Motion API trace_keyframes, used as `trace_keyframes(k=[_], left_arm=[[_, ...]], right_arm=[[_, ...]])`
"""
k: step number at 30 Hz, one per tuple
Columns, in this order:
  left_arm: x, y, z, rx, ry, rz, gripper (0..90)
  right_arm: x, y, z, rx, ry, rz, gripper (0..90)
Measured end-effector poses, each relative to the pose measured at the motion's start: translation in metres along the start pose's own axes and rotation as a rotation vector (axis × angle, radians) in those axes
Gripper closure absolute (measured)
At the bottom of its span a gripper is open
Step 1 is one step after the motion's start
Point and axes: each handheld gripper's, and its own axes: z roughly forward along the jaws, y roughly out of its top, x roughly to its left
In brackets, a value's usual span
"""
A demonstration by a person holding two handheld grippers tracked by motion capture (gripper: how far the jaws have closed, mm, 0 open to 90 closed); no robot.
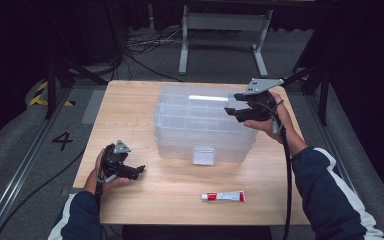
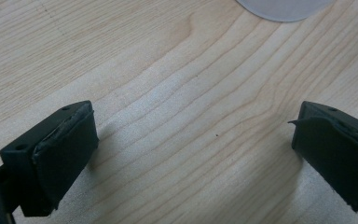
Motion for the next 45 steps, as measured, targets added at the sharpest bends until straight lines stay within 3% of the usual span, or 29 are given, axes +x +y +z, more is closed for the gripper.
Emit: trace_keyframes(k=[5, 10, 13, 15, 17, 20, 24, 33, 35, 38, 45], left_arm=[[0.000, 0.000, 0.000, -0.003, -0.001, 0.003, 0.7], [-0.002, 0.002, -0.001, 0.004, -0.018, 0.010, 5.0], [-0.002, 0.008, -0.003, 0.010, -0.020, 0.023, 18.2], [-0.003, 0.013, -0.003, 0.005, -0.017, 0.048, 17.8], [-0.005, 0.018, -0.006, -0.028, -0.023, 0.063, 26.7], [-0.007, 0.026, -0.010, -0.052, -0.024, 0.082, 30.7], [-0.010, 0.036, -0.022, -0.149, -0.043, 0.091, 39.4], [-0.011, 0.057, -0.037, -0.263, -0.030, 0.092, 69.3], [-0.012, 0.059, -0.038, -0.274, -0.035, 0.098, 82.8], [-0.015, 0.065, -0.037, -0.284, -0.040, 0.111, 88.3], [-0.020, 0.078, -0.035, -0.330, -0.053, 0.107, 89.3]], right_arm=[[-0.001, 0.007, 0.011, 0.028, -0.002, 0.002, 48.6], [-0.002, 0.011, 0.019, 0.050, -0.023, -0.026, 61.0], [0.000, 0.013, 0.024, 0.066, -0.012, -0.039, 68.1], [0.003, 0.014, 0.026, 0.073, -0.009, -0.052, 72.7], [0.003, 0.016, 0.027, 0.077, -0.017, -0.052, 72.6], [0.001, 0.016, 0.027, 0.079, -0.008, -0.048, 72.8], [-0.002, 0.020, 0.027, 0.099, 0.018, -0.033, 73.0], [-0.016, 0.031, 0.027, 0.121, 0.051, 0.020, 72.7], [-0.018, 0.032, 0.027, 0.124, 0.050, 0.021, 72.5], [-0.020, 0.038, 0.028, 0.131, 0.030, 0.025, 71.6], [-0.028, 0.047, 0.028, 0.147, 0.022, 0.030, 71.4]])
